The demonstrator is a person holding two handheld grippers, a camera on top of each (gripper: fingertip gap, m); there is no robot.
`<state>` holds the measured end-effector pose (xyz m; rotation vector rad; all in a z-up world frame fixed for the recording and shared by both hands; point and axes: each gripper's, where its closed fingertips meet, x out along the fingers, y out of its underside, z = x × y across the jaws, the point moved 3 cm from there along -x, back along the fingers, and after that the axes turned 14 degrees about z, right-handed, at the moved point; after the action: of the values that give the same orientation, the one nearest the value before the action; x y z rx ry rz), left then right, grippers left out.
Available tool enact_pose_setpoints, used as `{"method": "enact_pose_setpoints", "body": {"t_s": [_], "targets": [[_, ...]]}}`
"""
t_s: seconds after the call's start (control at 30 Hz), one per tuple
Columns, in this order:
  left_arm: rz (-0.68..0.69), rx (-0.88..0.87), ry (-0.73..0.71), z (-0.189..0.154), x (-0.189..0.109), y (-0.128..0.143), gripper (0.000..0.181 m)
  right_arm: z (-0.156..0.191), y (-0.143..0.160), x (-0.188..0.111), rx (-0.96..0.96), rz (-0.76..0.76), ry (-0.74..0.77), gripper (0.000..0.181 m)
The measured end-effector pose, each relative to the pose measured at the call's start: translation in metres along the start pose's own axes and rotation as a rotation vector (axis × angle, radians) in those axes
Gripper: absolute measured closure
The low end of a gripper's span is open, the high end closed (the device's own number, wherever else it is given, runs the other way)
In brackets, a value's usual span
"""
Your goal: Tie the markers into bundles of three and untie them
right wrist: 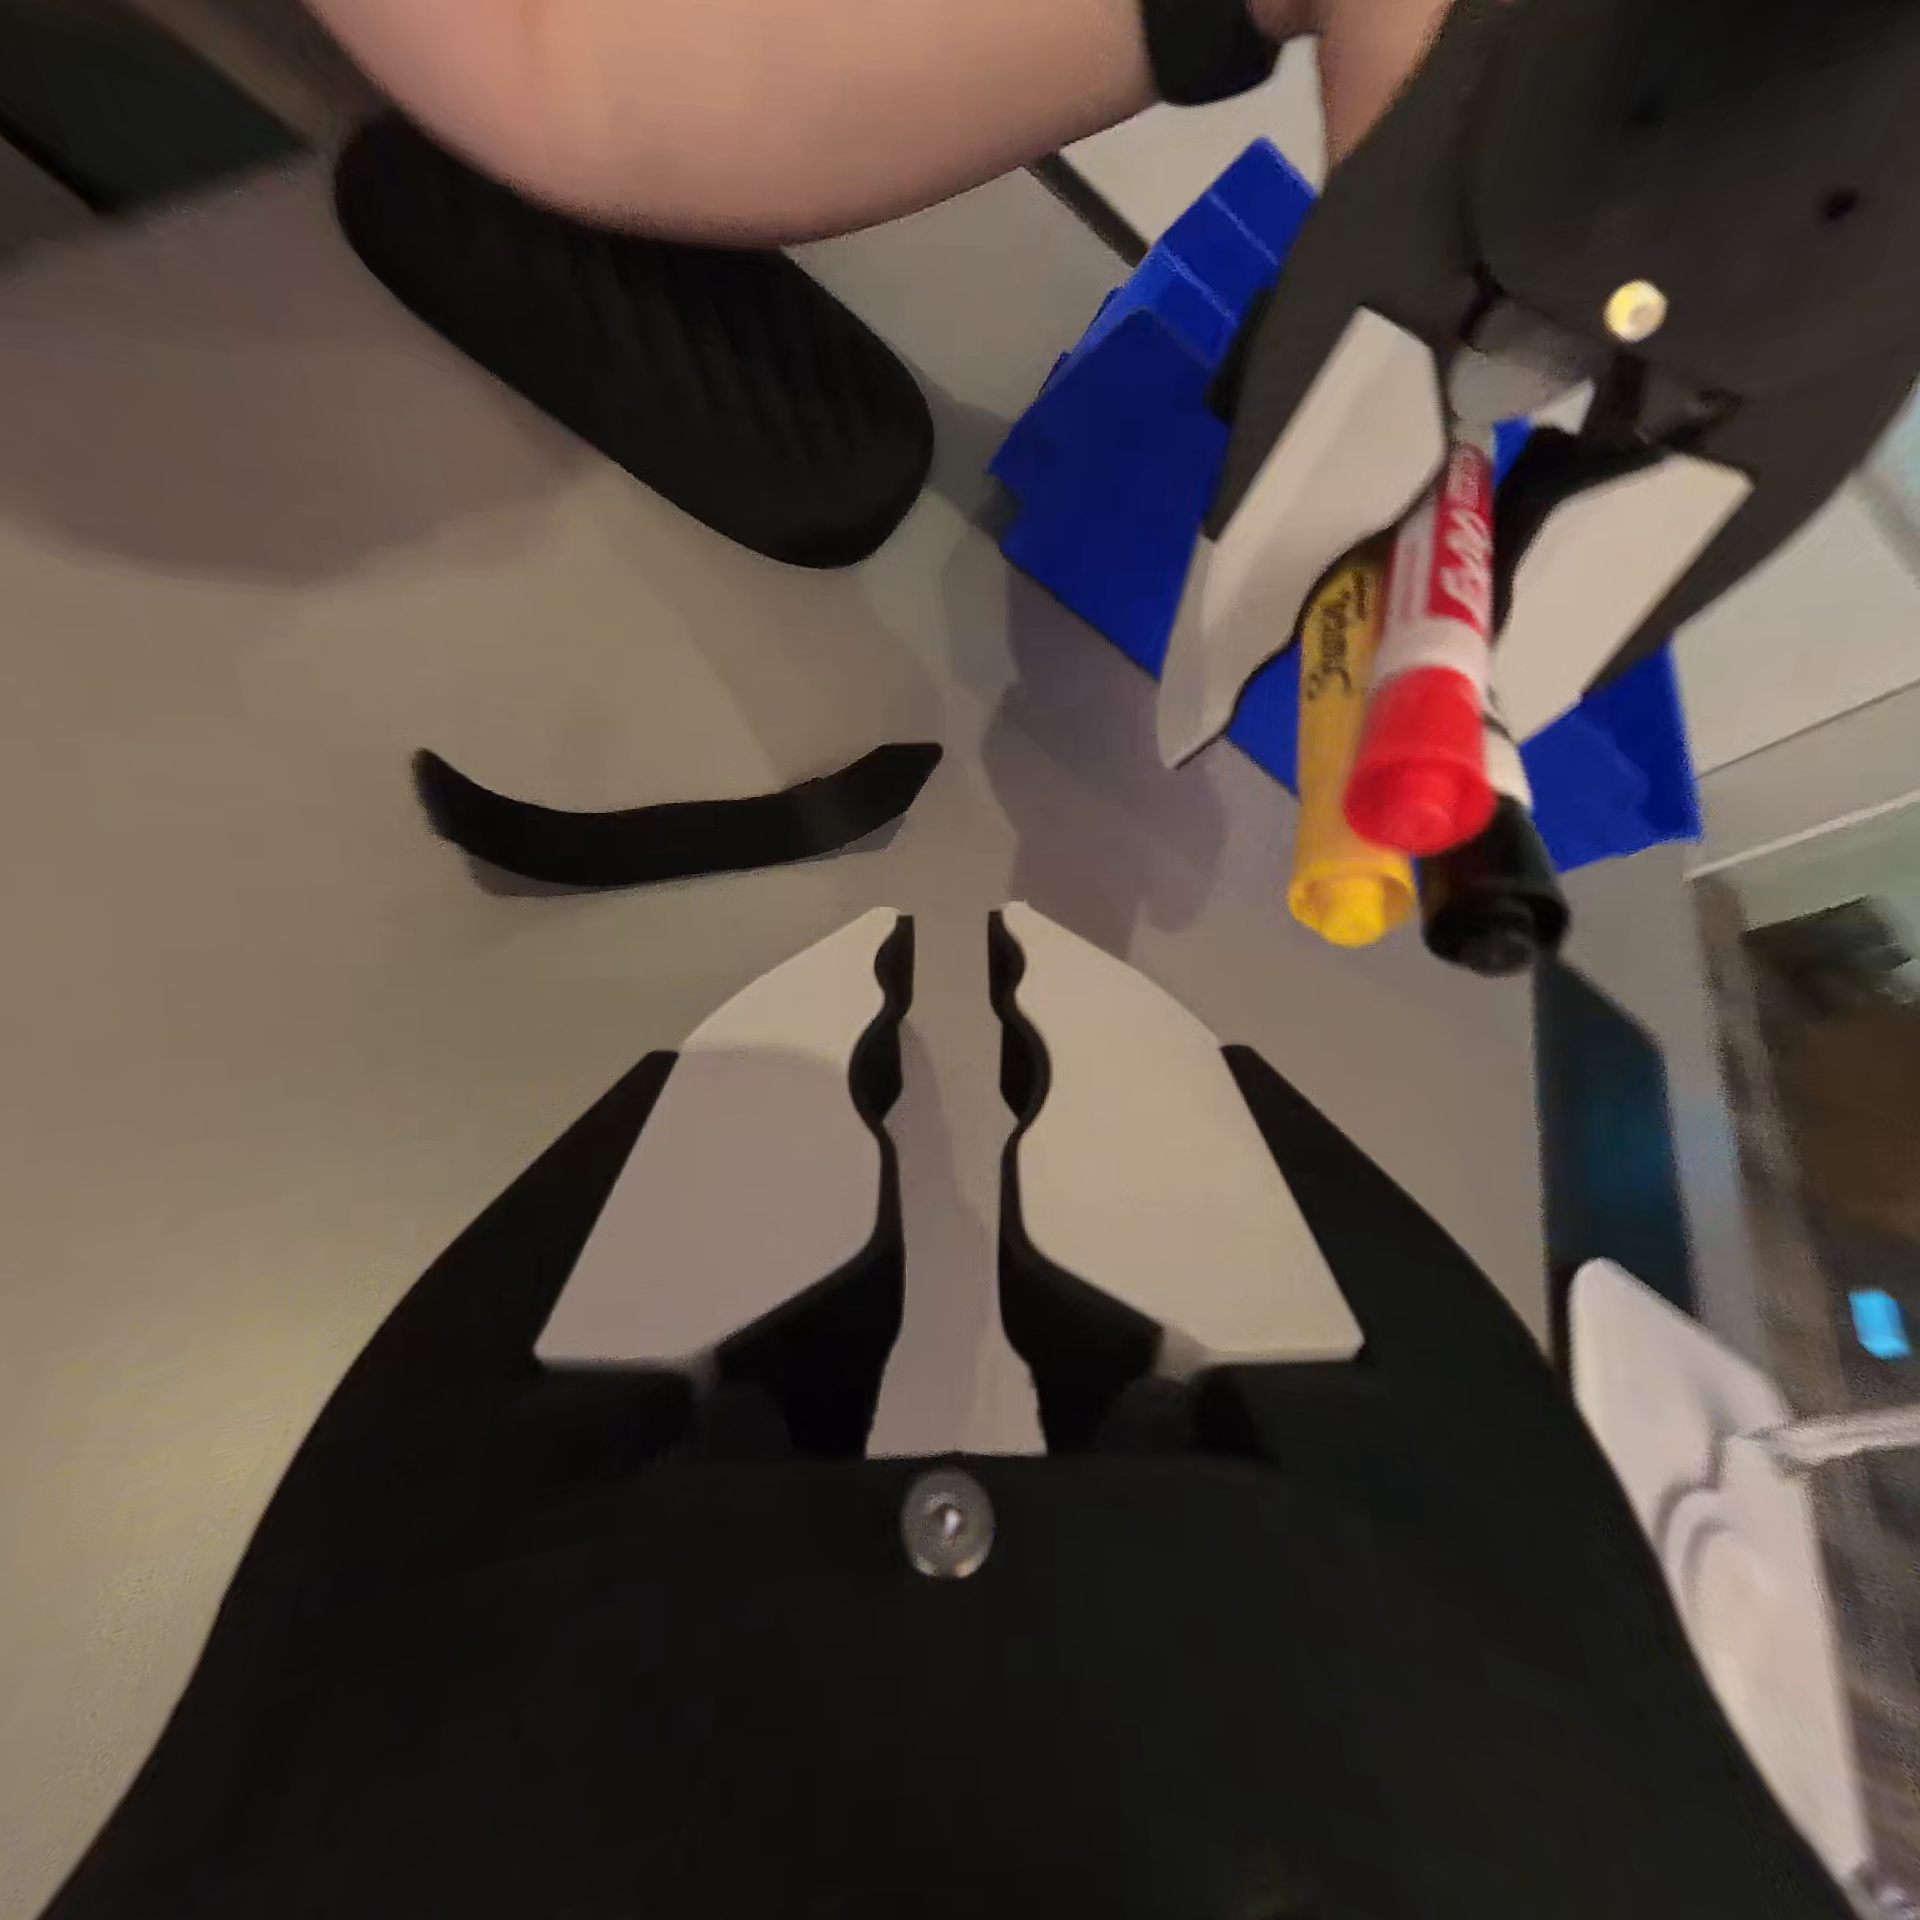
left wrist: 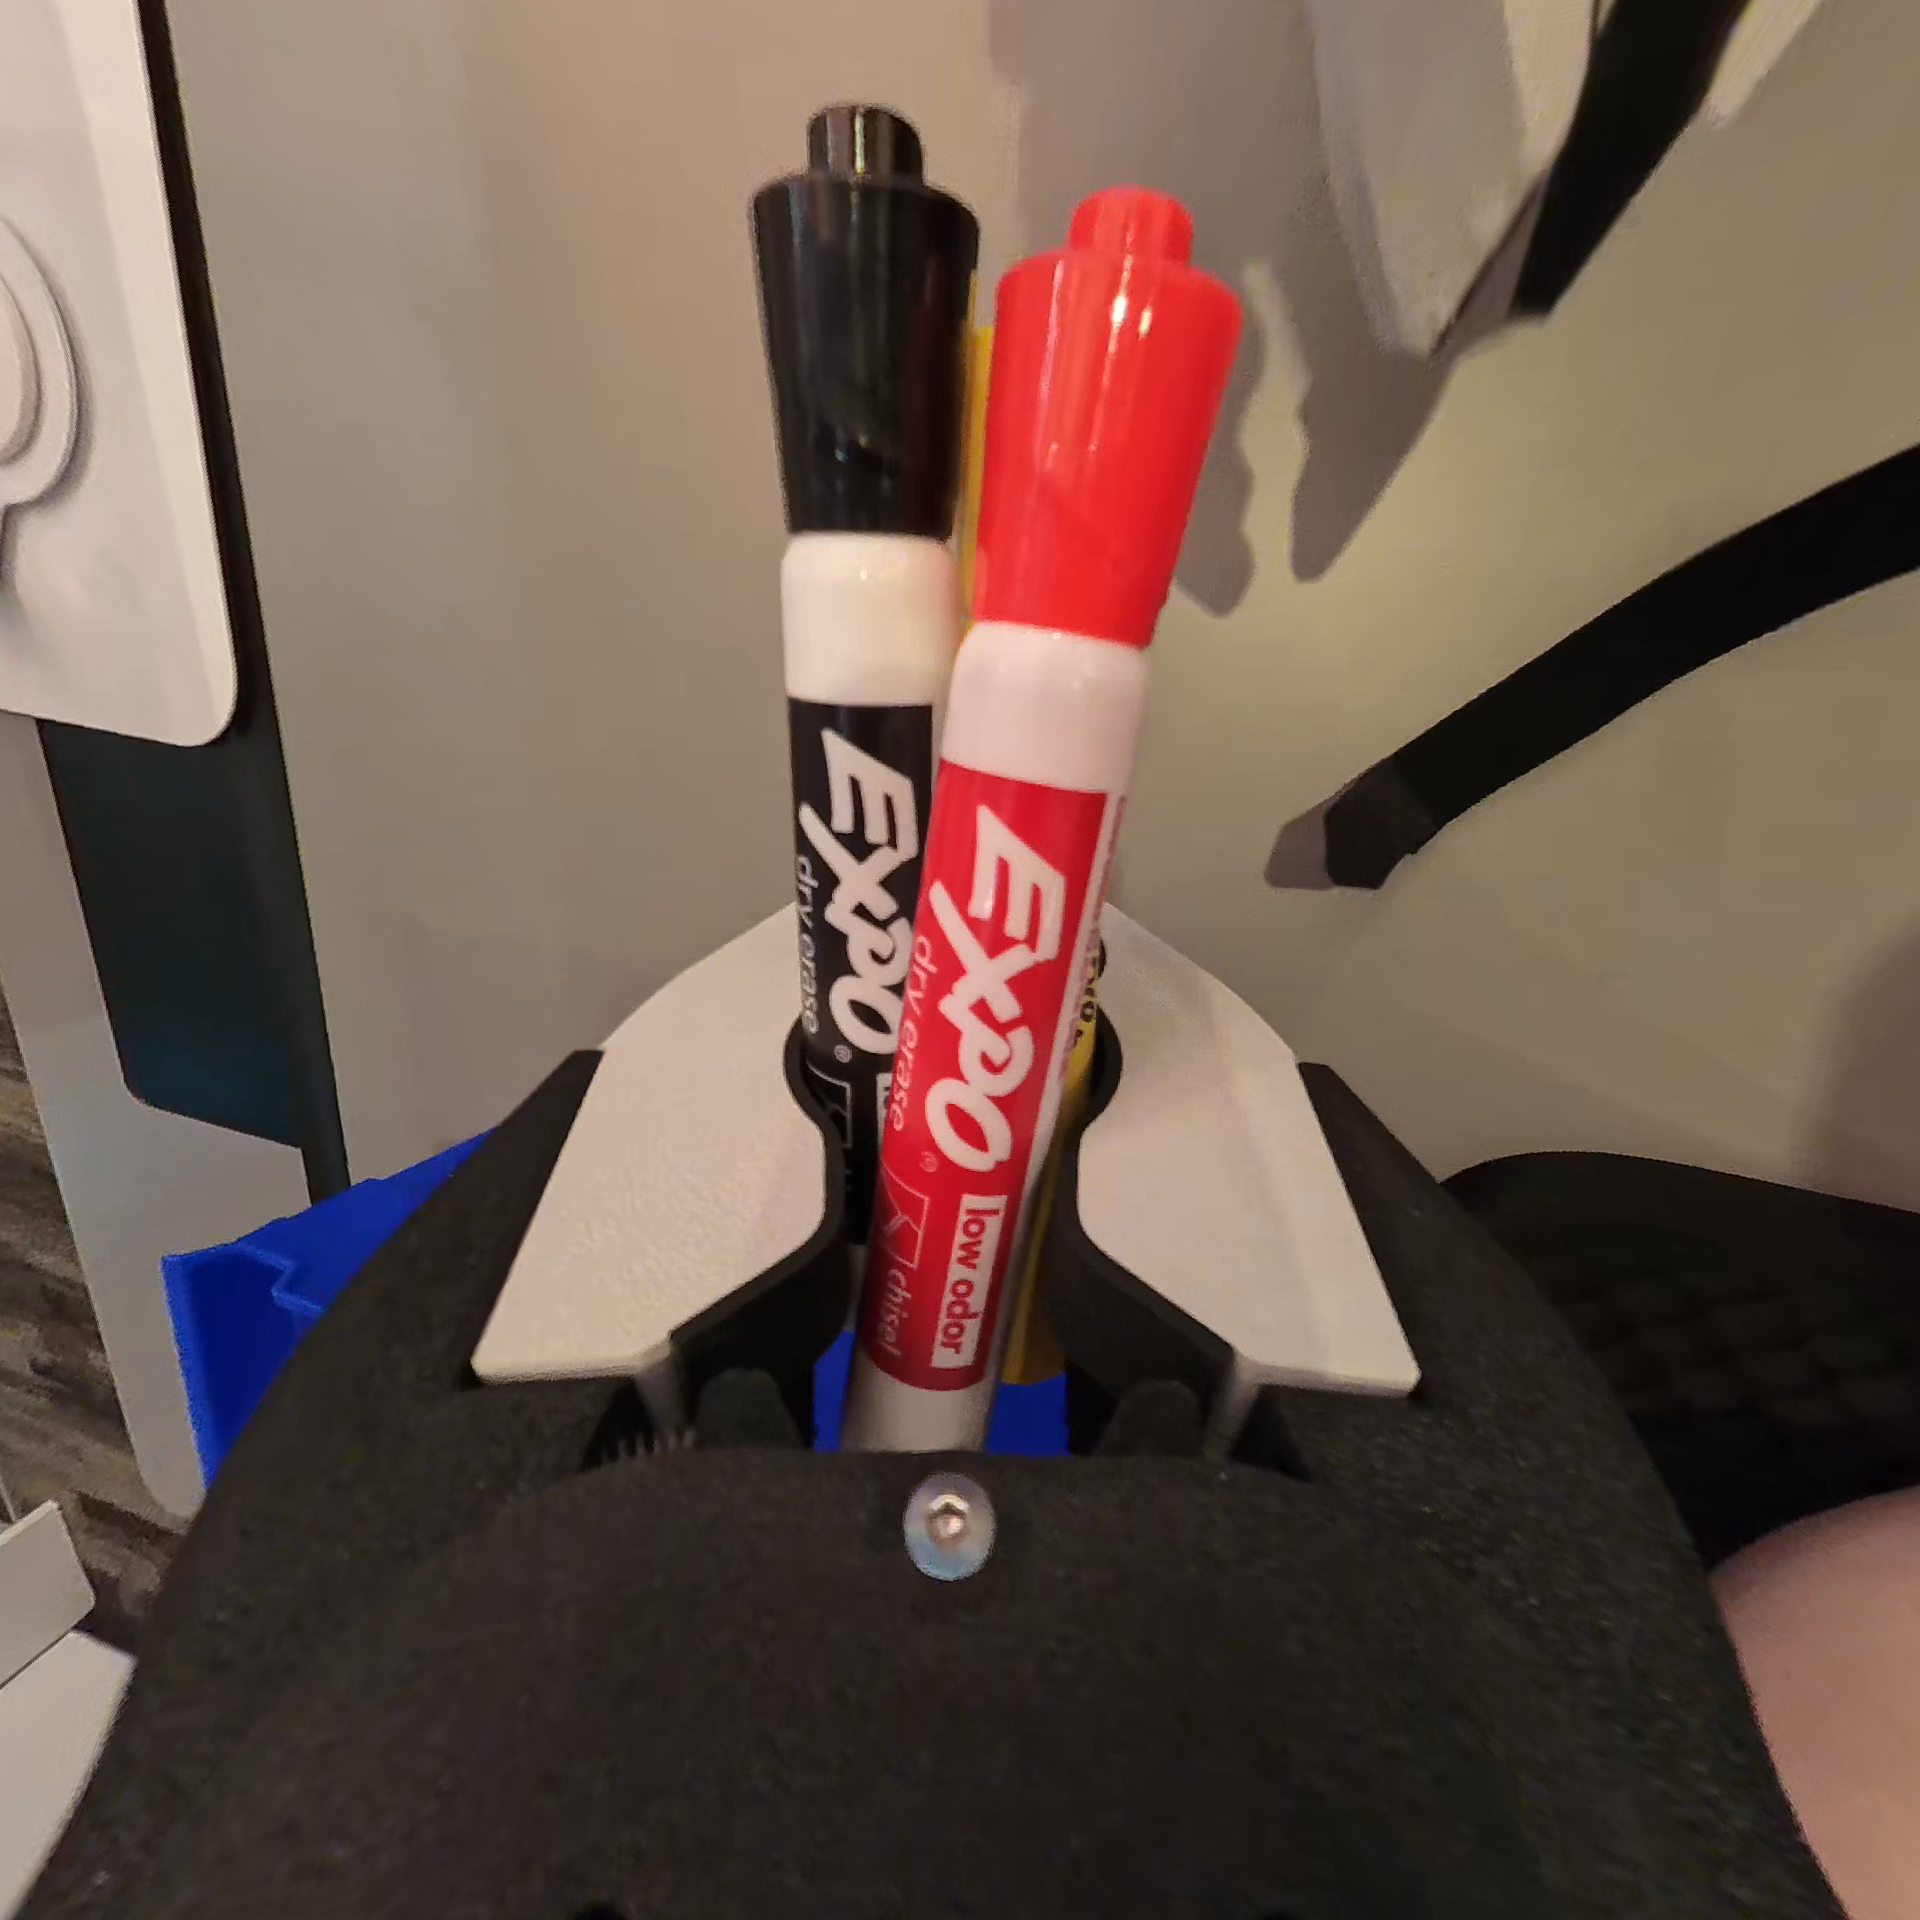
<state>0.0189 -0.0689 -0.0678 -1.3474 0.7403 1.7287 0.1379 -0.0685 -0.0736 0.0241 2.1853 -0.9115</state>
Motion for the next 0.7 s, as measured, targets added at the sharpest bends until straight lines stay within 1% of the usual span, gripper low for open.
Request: {"method": "enact_pose_setpoints", "body": {"t_s": [0.07, 0.17, 0.23, 0.33, 0.43, 0.5, 0.57, 0.6, 0.63, 0.7], "targets": [[0.023, -0.009, -0.011, 0.002, 0.002, 0.004, 0.139, 0.005, 0.0, 0.019, -0.108, 0.02, 0.067, 0.166], [0.019, -0.022, -0.001, 0.004, 0.003, 0.006, 0.139, 0.017, 0.002, 0.04, -0.263, 0.108, 0.107, 0.165], [0.016, -0.022, -0.002, 0.004, 0.002, 0.006, 0.139, 0.03, 0.006, 0.046, -0.299, 0.144, 0.05, 0.166], [0.019, -0.014, 0.004, 0.002, 0.003, 0.005, 0.139, 0.048, 0.015, 0.043, -0.239, 0.213, -0.077, 0.167], [0.019, -0.011, 0.008, 0.002, 0.004, 0.004, 0.139, 0.07, 0.013, 0.036, -0.178, 0.193, -0.159, 0.169], [0.018, -0.01, 0.011, 0.002, 0.004, 0.004, 0.139, 0.081, 0.007, 0.042, -0.185, 0.17, -0.178, 0.174], [0.022, -0.01, 0.01, 0.001, 0.005, 0.003, 0.139, 0.088, -0.01, 0.052, -0.186, 0.122, -0.194, 0.174], [0.025, -0.01, 0.011, 0.001, 0.005, 0.003, 0.139, 0.087, -0.022, 0.056, -0.176, 0.081, -0.184, 0.174], [0.028, -0.008, 0.013, 0.0, 0.005, 0.003, 0.139, 0.088, -0.032, 0.056, -0.161, 0.032, -0.205, 0.174], [0.029, -0.001, 0.013, -0.001, 0.005, 0.001, 0.139, 0.085, -0.039, 0.053, -0.106, 0.001, -0.235, 0.169]]}}
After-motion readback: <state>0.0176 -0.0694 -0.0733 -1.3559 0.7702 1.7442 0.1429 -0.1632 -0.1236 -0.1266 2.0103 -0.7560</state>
